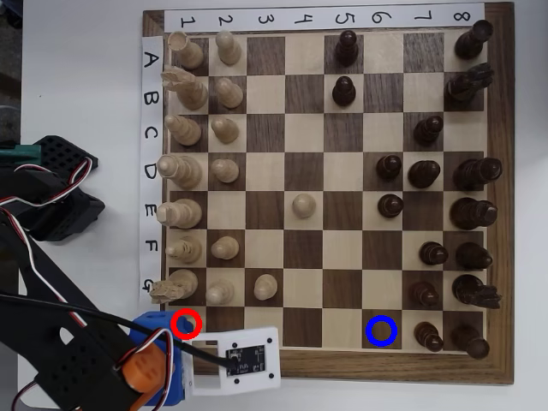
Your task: Move the piece to destination
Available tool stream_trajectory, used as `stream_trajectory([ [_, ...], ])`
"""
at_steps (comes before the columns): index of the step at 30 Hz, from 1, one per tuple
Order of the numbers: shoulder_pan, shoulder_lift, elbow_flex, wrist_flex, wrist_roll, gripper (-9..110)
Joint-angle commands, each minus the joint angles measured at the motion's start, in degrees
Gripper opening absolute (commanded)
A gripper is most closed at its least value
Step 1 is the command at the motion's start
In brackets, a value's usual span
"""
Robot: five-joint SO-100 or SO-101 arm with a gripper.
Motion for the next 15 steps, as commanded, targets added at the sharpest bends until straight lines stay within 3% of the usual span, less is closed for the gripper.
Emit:
stream_trajectory([
  [1,0.7,5.62,-15.91,5.62,1.67,0],
  [15,-4.04,9.76,-24.26,6.5,3.78,0],
])
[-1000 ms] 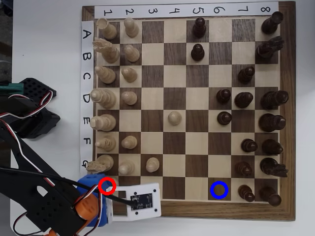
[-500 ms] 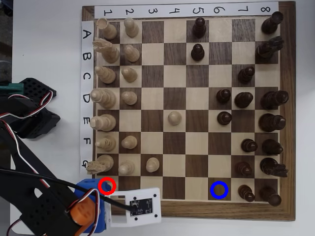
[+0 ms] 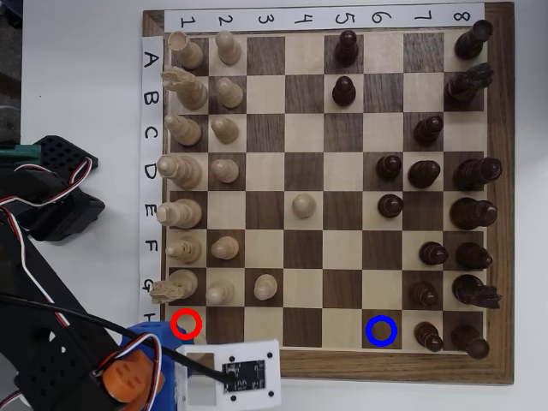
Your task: Move the piece to destination
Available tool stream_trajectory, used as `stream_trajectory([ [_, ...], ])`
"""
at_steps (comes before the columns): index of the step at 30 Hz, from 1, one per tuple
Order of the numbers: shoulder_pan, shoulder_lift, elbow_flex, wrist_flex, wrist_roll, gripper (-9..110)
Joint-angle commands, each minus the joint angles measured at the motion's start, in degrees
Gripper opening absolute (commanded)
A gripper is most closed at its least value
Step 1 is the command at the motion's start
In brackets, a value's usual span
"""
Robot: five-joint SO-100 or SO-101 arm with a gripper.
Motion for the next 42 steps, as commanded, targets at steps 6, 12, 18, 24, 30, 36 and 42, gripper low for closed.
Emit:
stream_trajectory([
  [6,-6.33,9.23,-17.31,0.53,6.24,0],
  [12,-8.44,7.29,-20.92,-5.98,9.58,0],
  [18,-9.93,4.22,-27.07,-10.2,11.07,0],
  [24,-10.9,0.44,-31.82,-14.68,13.1,0],
  [30,-12.57,-3.34,-33.05,-19.42,13.8,0],
  [36,-14.94,-8.88,-36.21,-23.47,15.56,0],
  [42,-17.58,-12.74,-38.5,-25.75,17.93,0],
])
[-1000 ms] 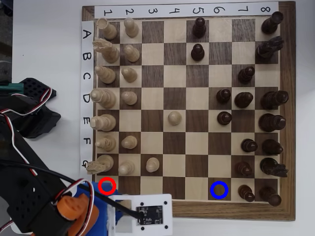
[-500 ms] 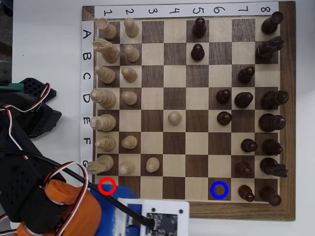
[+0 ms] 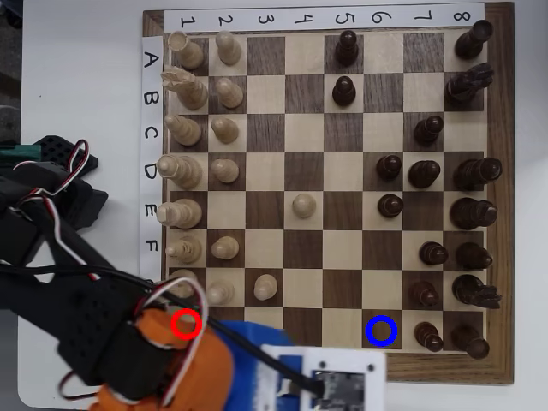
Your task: Move the piece to destination
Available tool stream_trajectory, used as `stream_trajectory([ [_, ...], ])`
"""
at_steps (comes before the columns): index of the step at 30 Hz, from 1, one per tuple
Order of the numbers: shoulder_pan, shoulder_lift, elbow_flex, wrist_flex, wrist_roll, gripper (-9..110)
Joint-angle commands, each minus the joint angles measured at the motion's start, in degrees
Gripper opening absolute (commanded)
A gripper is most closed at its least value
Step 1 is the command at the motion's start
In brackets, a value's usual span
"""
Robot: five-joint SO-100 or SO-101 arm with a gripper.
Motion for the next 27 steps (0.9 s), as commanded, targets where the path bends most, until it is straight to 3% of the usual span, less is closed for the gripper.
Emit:
stream_trajectory([
  [1,-4.31,-1.85,-13.54,-7.29,4.22,0],
  [10,-7.38,-9.67,-19.34,-6.68,8.17,0],
  [27,-9.58,-29.62,-42.8,7.91,12.22,0],
])
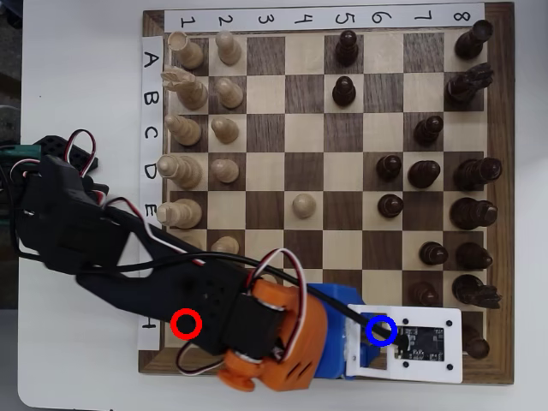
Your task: Move the piece to destination
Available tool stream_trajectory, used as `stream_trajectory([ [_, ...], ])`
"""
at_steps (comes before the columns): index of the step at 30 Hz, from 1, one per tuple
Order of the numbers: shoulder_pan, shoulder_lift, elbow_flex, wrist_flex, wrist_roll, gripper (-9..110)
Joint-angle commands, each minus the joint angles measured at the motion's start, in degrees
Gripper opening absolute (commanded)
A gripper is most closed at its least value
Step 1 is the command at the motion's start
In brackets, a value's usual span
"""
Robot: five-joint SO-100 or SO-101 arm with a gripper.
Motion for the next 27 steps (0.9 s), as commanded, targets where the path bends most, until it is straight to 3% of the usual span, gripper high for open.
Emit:
stream_trajectory([
  [1,-1.67,-3.08,-21.36,7.03,2.81,0],
  [9,-1.49,-8.53,-27.95,11.51,3.52,0],
  [27,0.09,-14.68,-30.06,7.82,3.69,0],
])
